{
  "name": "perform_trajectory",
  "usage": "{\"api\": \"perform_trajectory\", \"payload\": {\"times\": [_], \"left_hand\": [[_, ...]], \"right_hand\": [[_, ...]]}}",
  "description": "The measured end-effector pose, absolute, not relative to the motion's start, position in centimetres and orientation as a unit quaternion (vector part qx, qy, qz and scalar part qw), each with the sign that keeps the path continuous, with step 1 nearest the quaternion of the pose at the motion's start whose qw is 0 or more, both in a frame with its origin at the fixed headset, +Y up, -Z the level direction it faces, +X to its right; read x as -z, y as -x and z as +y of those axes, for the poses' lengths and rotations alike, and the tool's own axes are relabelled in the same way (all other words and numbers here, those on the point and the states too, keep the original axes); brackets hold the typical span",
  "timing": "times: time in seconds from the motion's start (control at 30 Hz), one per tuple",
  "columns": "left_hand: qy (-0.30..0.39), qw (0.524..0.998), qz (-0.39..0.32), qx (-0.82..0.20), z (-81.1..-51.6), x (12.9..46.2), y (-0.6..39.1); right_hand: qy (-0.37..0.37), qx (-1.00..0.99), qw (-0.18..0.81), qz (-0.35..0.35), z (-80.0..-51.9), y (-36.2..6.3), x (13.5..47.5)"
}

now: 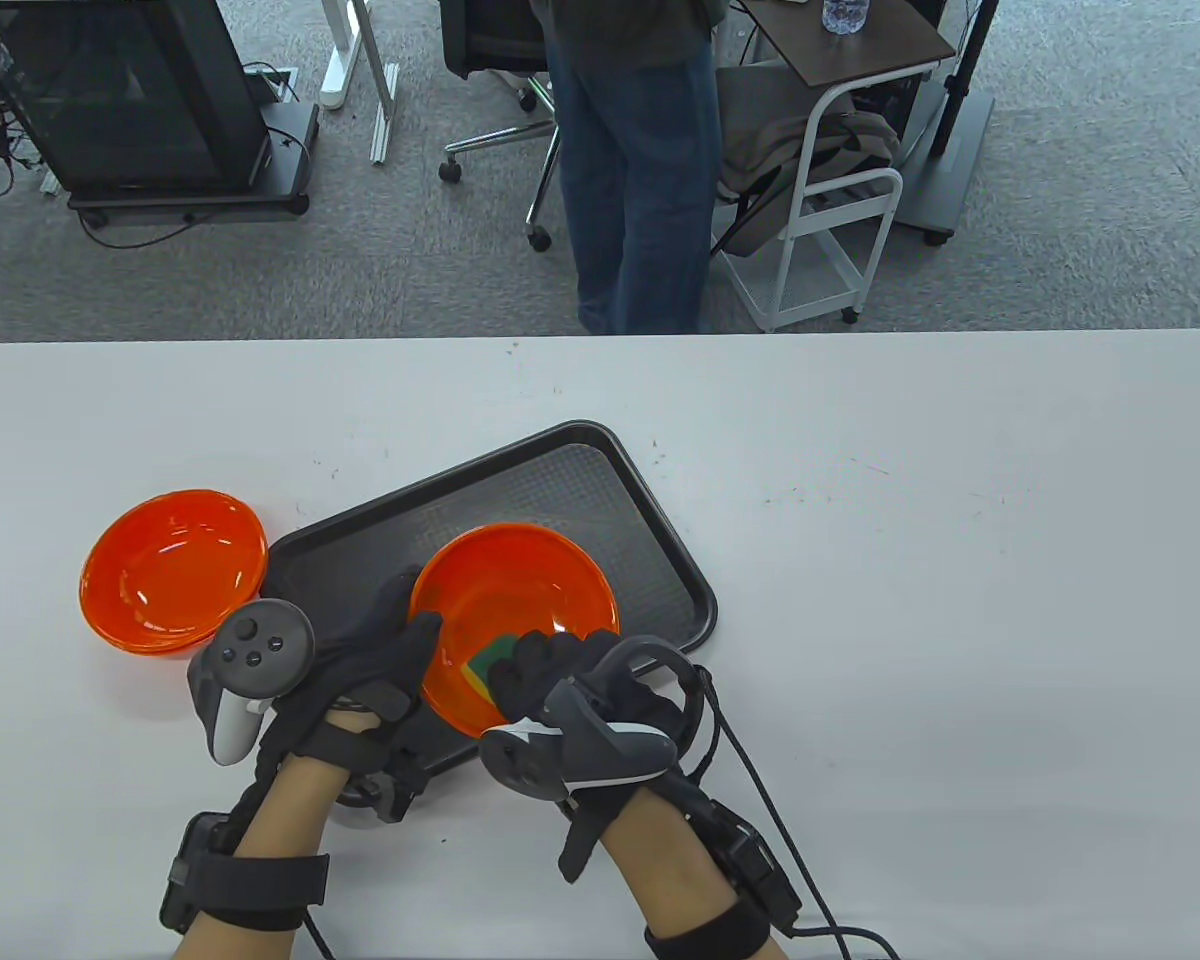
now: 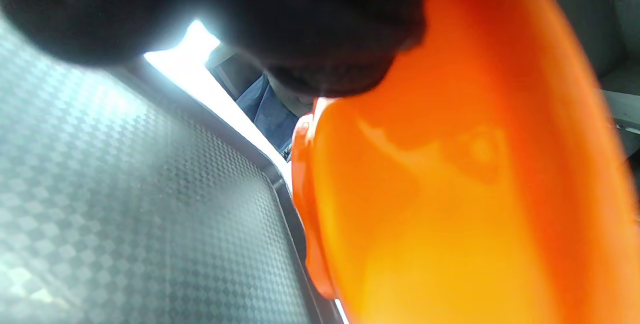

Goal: Wipe bowl with sponge

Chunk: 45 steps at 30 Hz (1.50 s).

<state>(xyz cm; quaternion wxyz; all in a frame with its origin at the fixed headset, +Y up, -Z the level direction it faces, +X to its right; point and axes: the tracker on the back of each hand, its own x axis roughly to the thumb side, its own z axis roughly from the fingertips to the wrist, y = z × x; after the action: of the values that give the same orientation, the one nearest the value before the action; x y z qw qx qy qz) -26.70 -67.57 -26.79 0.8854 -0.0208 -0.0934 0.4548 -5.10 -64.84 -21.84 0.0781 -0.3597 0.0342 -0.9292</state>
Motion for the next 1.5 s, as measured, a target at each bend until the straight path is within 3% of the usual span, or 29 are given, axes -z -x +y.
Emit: {"api": "perform_trajectory", "payload": {"times": [0.23,0.4,0.7,0.83,1.0,1.27,1.5], "left_hand": [[0.028,0.885,-0.111,-0.451,-67.1,26.5,26.2],[0.043,0.886,-0.133,-0.442,-67.3,26.3,25.3],[0.048,0.876,-0.147,-0.457,-67.8,26.3,24.4],[0.029,0.874,-0.139,-0.464,-67.9,26.5,24.8],[0.005,0.884,-0.125,-0.451,-67.5,26.6,25.7],[-0.021,0.897,-0.115,-0.427,-66.8,26.5,26.5],[-0.011,0.899,-0.132,-0.418,-66.3,26.2,26.1]], "right_hand": [[0.295,0.943,0.145,0.040,-64.9,4.4,22.3],[0.278,0.947,0.141,0.077,-65.1,3.7,22.9],[0.364,0.918,0.043,0.151,-65.1,4.0,22.6],[0.402,0.907,-0.020,0.126,-65.0,4.5,22.2],[0.417,0.907,-0.052,0.040,-64.7,5.2,21.8],[0.316,0.943,0.092,-0.045,-64.4,5.8,21.1],[0.222,0.956,0.192,-0.003,-64.3,5.6,21.6]]}}
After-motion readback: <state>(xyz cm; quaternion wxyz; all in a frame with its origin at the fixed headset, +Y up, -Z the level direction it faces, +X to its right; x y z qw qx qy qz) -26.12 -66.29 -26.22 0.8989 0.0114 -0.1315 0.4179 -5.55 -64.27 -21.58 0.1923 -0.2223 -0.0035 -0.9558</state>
